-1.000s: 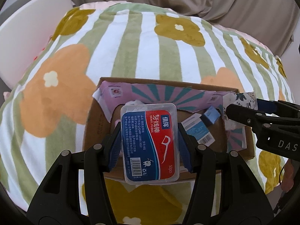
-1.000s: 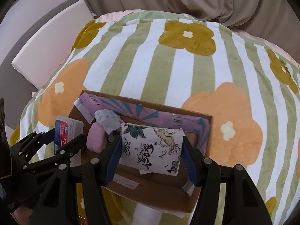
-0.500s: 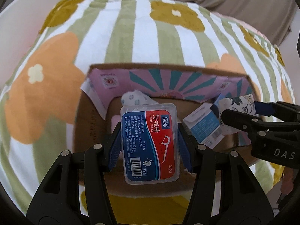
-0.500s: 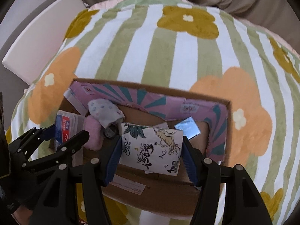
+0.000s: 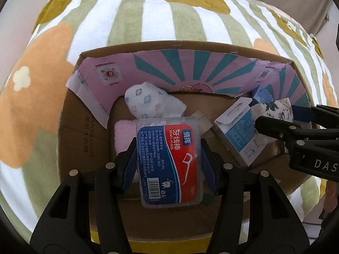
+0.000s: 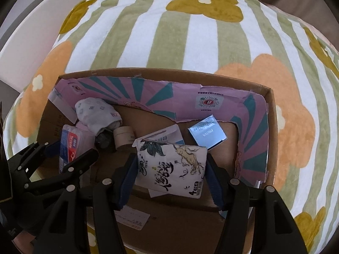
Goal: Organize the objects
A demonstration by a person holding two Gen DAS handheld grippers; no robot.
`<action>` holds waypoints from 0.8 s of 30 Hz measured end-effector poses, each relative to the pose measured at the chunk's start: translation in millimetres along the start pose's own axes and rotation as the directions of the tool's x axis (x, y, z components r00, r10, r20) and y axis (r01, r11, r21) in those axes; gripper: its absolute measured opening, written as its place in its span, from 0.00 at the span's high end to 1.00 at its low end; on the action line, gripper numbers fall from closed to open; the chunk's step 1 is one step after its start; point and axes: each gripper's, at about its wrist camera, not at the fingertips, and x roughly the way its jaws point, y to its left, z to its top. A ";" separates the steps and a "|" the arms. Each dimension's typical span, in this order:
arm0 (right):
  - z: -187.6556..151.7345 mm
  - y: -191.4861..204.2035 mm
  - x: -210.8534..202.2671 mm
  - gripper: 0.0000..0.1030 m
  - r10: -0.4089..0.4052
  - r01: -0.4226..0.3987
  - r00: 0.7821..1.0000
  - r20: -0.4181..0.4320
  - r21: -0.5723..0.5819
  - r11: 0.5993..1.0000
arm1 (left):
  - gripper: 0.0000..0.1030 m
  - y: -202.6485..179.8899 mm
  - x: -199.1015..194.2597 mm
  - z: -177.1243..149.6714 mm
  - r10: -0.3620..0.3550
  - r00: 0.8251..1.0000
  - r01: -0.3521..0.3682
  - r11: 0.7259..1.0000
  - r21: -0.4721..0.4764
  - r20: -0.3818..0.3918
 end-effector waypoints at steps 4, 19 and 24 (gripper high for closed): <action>1.9 -1.9 -1.2 0.45 -0.013 0.013 1.000 0.001 0.000 1.000 | 0.50 1.5 -4.1 4.0 0.010 1.000 -0.010 1.000 -0.001 0.011; 9.6 -10.1 -11.5 0.01 0.031 -0.033 0.998 0.051 0.040 0.999 | 0.00 5.1 -8.7 15.4 0.014 1.000 -0.014 1.000 -0.010 0.022; 13.0 -8.8 -15.5 0.01 0.025 -0.027 0.998 0.065 0.027 0.999 | 0.00 5.0 -16.7 13.4 0.011 1.000 -0.010 1.000 -0.026 0.023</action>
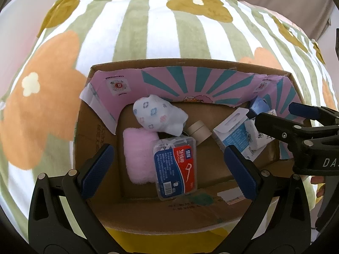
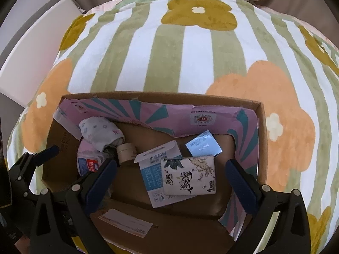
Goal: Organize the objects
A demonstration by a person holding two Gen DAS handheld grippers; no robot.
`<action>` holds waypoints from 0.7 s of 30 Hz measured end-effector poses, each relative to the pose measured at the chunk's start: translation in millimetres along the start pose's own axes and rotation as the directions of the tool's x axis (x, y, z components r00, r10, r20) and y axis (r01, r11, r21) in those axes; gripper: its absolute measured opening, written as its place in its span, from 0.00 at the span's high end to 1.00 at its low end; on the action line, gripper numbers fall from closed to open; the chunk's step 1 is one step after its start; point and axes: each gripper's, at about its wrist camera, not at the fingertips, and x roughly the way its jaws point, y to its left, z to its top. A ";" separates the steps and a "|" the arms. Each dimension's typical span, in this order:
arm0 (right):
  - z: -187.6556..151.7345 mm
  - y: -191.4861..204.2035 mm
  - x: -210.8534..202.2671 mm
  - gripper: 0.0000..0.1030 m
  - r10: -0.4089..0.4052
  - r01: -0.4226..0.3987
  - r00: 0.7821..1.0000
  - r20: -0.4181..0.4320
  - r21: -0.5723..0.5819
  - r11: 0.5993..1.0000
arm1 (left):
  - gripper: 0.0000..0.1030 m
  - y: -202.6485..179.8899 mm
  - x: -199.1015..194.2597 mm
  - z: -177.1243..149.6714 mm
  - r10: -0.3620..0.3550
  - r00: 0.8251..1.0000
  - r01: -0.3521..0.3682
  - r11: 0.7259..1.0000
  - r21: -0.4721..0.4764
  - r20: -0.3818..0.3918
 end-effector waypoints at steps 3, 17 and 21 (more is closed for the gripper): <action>1.0 1.3 -4.9 0.01 -0.013 0.013 1.000 0.018 -0.020 1.000 | 0.00 -0.9 -5.4 0.5 0.009 1.000 -0.009 1.000 -0.005 0.004; 8.6 -29.8 -82.3 0.01 -0.059 0.061 0.991 0.124 -0.008 0.998 | 0.00 -33.1 -72.5 28.8 0.010 0.995 -0.008 1.000 -0.025 0.101; 9.0 -55.8 -118.5 0.01 -0.088 0.085 0.985 0.151 0.024 0.996 | 0.00 -53.6 -97.7 40.1 0.007 0.992 -0.005 1.000 -0.014 0.127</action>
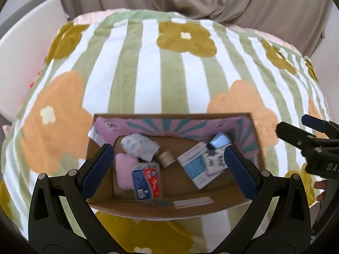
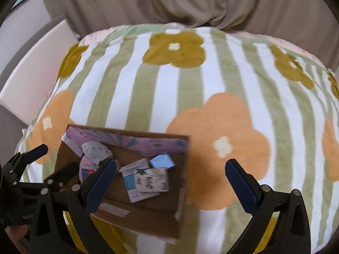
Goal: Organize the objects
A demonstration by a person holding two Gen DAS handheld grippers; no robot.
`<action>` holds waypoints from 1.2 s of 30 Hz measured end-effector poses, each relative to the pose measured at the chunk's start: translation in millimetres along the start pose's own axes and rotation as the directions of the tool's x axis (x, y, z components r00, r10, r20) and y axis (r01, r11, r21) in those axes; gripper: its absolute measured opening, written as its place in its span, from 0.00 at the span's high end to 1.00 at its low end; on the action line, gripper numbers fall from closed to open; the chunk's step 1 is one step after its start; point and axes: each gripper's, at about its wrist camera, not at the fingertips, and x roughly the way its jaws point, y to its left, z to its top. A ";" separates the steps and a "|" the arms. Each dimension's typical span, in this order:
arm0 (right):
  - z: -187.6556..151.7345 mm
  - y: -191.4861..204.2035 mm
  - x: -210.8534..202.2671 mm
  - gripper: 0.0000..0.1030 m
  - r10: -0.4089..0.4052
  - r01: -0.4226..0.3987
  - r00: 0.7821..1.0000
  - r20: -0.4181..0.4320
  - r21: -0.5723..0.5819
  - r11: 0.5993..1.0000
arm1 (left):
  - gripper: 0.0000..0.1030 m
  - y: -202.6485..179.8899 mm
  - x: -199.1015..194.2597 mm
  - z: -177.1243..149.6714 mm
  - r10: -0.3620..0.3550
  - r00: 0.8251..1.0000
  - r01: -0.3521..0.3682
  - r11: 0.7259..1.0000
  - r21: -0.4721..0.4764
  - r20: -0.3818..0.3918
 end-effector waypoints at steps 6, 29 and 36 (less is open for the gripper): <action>0.1 -39.0 -44.0 0.01 -0.048 0.048 0.999 0.013 0.017 0.999 | 0.00 -34.1 -29.6 10.3 -0.016 1.000 0.016 1.000 0.014 0.016; -30.1 -86.2 -69.8 0.01 -0.100 0.100 0.995 0.010 0.006 0.995 | 0.00 -78.8 -54.7 -10.2 0.006 0.999 -0.007 1.000 0.023 0.035; -29.0 -82.7 -70.6 0.01 -0.105 0.105 0.994 0.021 -0.009 0.994 | 0.00 -75.8 -56.8 -10.0 0.011 0.999 -0.012 1.000 0.017 0.035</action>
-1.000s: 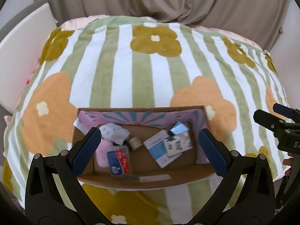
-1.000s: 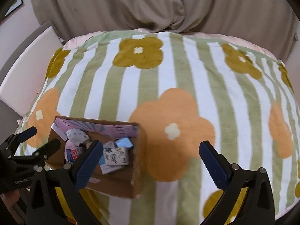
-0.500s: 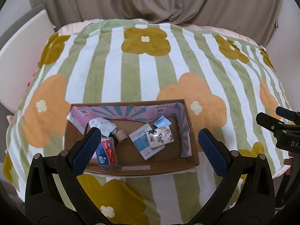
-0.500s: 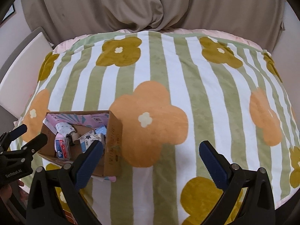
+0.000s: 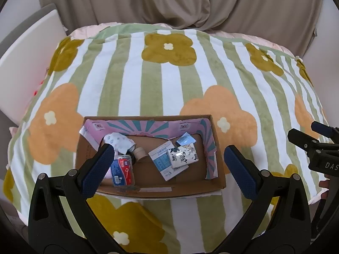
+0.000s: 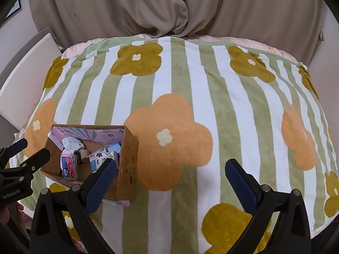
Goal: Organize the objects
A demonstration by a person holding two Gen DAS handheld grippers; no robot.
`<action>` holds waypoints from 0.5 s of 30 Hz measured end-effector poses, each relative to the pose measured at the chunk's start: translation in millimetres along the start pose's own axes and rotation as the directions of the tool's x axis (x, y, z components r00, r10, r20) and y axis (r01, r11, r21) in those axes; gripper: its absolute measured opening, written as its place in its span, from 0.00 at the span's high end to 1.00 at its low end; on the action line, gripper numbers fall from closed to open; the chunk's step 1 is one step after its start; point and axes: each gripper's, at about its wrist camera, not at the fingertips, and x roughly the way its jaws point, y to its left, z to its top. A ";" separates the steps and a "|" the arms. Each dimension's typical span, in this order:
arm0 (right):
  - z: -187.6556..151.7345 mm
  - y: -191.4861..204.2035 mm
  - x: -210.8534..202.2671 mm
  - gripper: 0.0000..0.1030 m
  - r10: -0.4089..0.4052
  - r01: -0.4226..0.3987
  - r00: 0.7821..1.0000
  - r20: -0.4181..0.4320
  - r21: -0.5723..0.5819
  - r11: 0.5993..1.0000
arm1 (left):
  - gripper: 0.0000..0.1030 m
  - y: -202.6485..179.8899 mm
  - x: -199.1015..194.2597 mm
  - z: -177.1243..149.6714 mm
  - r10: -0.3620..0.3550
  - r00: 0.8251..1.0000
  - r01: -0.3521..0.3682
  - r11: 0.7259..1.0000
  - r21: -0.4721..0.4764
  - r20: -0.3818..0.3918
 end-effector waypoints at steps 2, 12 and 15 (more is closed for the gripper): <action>0.2 0.3 -0.3 0.01 -0.003 0.003 1.000 0.002 -0.002 1.000 | 0.00 -0.8 -0.2 0.3 0.002 1.000 -0.002 1.000 0.004 -0.001; 1.8 -0.4 -0.8 0.01 -0.010 0.010 1.000 0.008 -0.007 1.000 | 0.00 -4.0 -0.7 -1.9 0.005 1.000 -0.005 1.000 0.007 0.002; 1.8 -0.6 -0.9 0.01 -0.011 0.011 1.000 0.011 -0.009 1.000 | 0.00 -3.9 -1.6 -3.4 0.002 1.000 -0.002 1.000 -0.001 0.009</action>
